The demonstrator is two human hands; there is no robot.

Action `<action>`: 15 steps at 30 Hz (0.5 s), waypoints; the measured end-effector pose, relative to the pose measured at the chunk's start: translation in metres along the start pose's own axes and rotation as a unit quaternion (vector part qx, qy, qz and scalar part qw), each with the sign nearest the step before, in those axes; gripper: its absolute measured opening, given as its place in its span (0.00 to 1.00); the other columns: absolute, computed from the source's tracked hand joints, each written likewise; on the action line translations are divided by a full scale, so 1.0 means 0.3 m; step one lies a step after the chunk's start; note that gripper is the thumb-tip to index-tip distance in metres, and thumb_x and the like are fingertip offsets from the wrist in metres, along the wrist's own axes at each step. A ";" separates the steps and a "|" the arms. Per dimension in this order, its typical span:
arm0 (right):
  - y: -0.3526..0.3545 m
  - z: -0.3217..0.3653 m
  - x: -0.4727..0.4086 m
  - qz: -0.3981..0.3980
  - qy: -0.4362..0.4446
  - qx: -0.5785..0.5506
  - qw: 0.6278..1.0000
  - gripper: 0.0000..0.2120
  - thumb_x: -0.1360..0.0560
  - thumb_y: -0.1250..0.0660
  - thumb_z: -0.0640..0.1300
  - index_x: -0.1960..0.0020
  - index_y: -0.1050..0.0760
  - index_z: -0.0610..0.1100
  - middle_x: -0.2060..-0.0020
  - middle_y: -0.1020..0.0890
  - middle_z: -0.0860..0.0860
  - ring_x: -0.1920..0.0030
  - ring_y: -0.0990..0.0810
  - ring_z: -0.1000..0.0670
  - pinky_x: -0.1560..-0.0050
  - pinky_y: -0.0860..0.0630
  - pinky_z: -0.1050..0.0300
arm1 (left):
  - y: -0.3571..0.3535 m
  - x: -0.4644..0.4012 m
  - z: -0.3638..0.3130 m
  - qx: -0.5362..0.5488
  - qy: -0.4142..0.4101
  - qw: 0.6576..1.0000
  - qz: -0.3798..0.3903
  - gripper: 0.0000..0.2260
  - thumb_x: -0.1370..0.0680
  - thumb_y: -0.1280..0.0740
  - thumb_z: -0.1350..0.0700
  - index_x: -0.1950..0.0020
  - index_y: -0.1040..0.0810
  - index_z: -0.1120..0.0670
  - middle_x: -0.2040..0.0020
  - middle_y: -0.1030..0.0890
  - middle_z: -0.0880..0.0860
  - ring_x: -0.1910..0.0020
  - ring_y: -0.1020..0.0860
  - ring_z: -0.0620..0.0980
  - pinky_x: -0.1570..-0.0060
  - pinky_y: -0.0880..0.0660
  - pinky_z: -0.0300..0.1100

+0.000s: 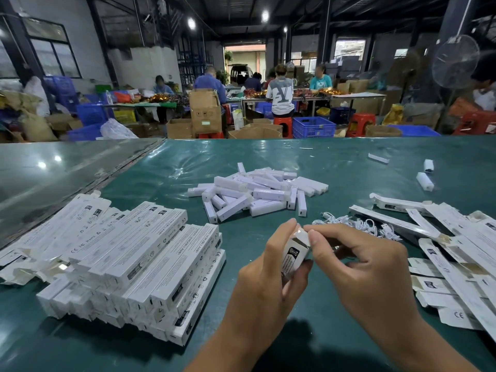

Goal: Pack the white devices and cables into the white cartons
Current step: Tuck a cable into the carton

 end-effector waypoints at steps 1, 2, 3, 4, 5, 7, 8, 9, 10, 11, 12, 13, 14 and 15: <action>0.001 0.006 -0.001 -0.001 0.017 0.020 1.000 0.06 0.25 0.29 0.42 0.54 0.14 0.50 0.62 0.15 0.63 0.69 0.20 0.57 0.67 0.26 0.65 | 0.001 -0.002 -0.002 -0.007 -0.008 1.000 -0.001 0.24 0.20 0.33 0.52 0.26 0.37 0.48 0.51 0.15 0.50 0.61 0.19 0.46 0.64 0.22 0.34; 0.001 0.011 -0.001 -0.001 0.033 0.038 0.999 0.06 0.25 0.29 0.42 0.53 0.14 0.49 0.62 0.15 0.63 0.69 0.20 0.57 0.66 0.26 0.65 | 0.003 -0.004 -0.005 -0.012 -0.017 1.000 -0.003 0.24 0.21 0.33 0.53 0.26 0.35 0.50 0.52 0.16 0.51 0.61 0.21 0.44 0.63 0.24 0.30; 0.001 0.016 0.000 -0.001 0.050 0.053 0.997 0.06 0.24 0.29 0.42 0.52 0.14 0.48 0.62 0.15 0.61 0.69 0.20 0.57 0.66 0.26 0.64 | 0.003 -0.005 -0.009 -0.016 -0.026 1.000 -0.001 0.23 0.21 0.32 0.54 0.27 0.34 0.51 0.53 0.16 0.52 0.59 0.23 0.42 0.61 0.28 0.24; 0.000 0.020 0.001 0.000 0.066 0.065 0.996 0.06 0.24 0.29 0.43 0.52 0.14 0.48 0.61 0.14 0.59 0.68 0.21 0.57 0.65 0.26 0.63 | 0.001 -0.007 -0.013 -0.021 -0.034 0.999 0.002 0.22 0.20 0.32 0.55 0.27 0.33 0.53 0.54 0.16 0.53 0.56 0.26 0.40 0.58 0.34 0.19; -0.001 0.025 0.003 0.000 0.082 0.076 0.994 0.06 0.23 0.30 0.43 0.51 0.14 0.47 0.61 0.14 0.58 0.68 0.20 0.57 0.64 0.25 0.63 | -0.001 -0.006 -0.017 -0.025 -0.042 0.999 0.003 0.21 0.20 0.32 0.56 0.28 0.32 0.55 0.54 0.16 0.55 0.53 0.28 0.39 0.54 0.38 0.16; -0.002 0.030 0.005 0.002 0.095 0.079 0.992 0.09 0.22 0.32 0.46 0.51 0.14 0.46 0.60 0.14 0.58 0.65 0.20 0.59 0.63 0.24 0.63 | -0.006 -0.005 -0.018 -0.025 -0.050 0.998 0.005 0.20 0.21 0.33 0.57 0.30 0.32 0.56 0.52 0.16 0.57 0.50 0.30 0.40 0.51 0.40 0.15; 0.000 0.028 0.004 0.002 0.091 0.070 0.993 0.09 0.22 0.33 0.47 0.51 0.14 0.47 0.60 0.14 0.58 0.65 0.20 0.60 0.63 0.24 0.63 | -0.007 -0.005 -0.017 -0.018 -0.050 0.999 0.006 0.19 0.20 0.33 0.57 0.31 0.32 0.55 0.49 0.16 0.57 0.51 0.28 0.41 0.52 0.38 0.16; 0.001 0.024 0.002 0.004 0.082 0.056 0.995 0.09 0.22 0.32 0.48 0.52 0.14 0.47 0.60 0.14 0.58 0.65 0.20 0.60 0.64 0.24 0.63 | -0.006 -0.005 -0.014 -0.008 -0.046 0.999 0.005 0.19 0.20 0.33 0.57 0.30 0.33 0.54 0.45 0.16 0.56 0.53 0.24 0.42 0.53 0.34 0.18; 0.002 0.020 0.000 0.007 0.072 0.042 0.996 0.08 0.22 0.31 0.48 0.53 0.14 0.47 0.61 0.14 0.58 0.65 0.19 0.59 0.66 0.24 0.62 | -0.005 -0.005 -0.009 0.003 -0.038 0.999 0.005 0.21 0.20 0.31 0.58 0.30 0.35 0.53 0.40 0.17 0.55 0.55 0.20 0.43 0.55 0.27 0.24; 0.002 0.017 -0.001 0.012 0.064 0.031 0.997 0.07 0.23 0.30 0.48 0.54 0.15 0.48 0.61 0.15 0.58 0.64 0.18 0.58 0.67 0.24 0.60 | -0.007 -0.003 -0.005 0.009 -0.032 0.999 0.005 0.24 0.21 0.29 0.59 0.29 0.36 0.52 0.37 0.18 0.54 0.54 0.16 0.48 0.56 0.21 0.32; 0.001 0.016 -0.003 0.016 0.057 0.025 0.998 0.05 0.24 0.28 0.48 0.55 0.15 0.48 0.62 0.15 0.59 0.64 0.18 0.57 0.68 0.24 0.60 | -0.008 0.000 -0.004 0.013 -0.030 0.999 0.004 0.26 0.21 0.29 0.60 0.28 0.38 0.52 0.35 0.19 0.53 0.52 0.15 0.51 0.57 0.18 0.40; 0.002 0.015 -0.005 0.019 0.049 0.020 0.998 0.03 0.25 0.28 0.47 0.56 0.15 0.49 0.63 0.16 0.60 0.63 0.18 0.58 0.68 0.25 0.61 | -0.007 0.001 -0.006 0.016 -0.029 0.999 0.004 0.27 0.21 0.29 0.59 0.27 0.39 0.51 0.35 0.19 0.53 0.49 0.15 0.52 0.58 0.17 0.45; 0.003 0.011 -0.008 0.021 0.037 0.013 0.999 0.03 0.25 0.27 0.46 0.56 0.15 0.50 0.64 0.16 0.61 0.63 0.18 0.59 0.68 0.26 0.63 | -0.006 0.001 -0.010 0.021 -0.027 0.999 0.003 0.27 0.20 0.30 0.57 0.26 0.39 0.50 0.35 0.19 0.53 0.47 0.15 0.52 0.58 0.17 0.47; 0.004 0.006 -0.009 0.023 0.019 0.000 1.000 0.03 0.26 0.27 0.45 0.57 0.16 0.52 0.64 0.16 0.61 0.64 0.18 0.59 0.69 0.27 0.65 | -0.005 0.000 -0.013 0.025 -0.024 0.999 0.003 0.26 0.20 0.31 0.56 0.26 0.40 0.50 0.35 0.19 0.53 0.46 0.15 0.52 0.58 0.17 0.48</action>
Point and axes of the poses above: each hand's wrist, its own x-axis away from the middle knuckle, its own y-axis out of the back of the hand, z = x × y, the point moved 7 cm from there along -x, towards the middle knuckle
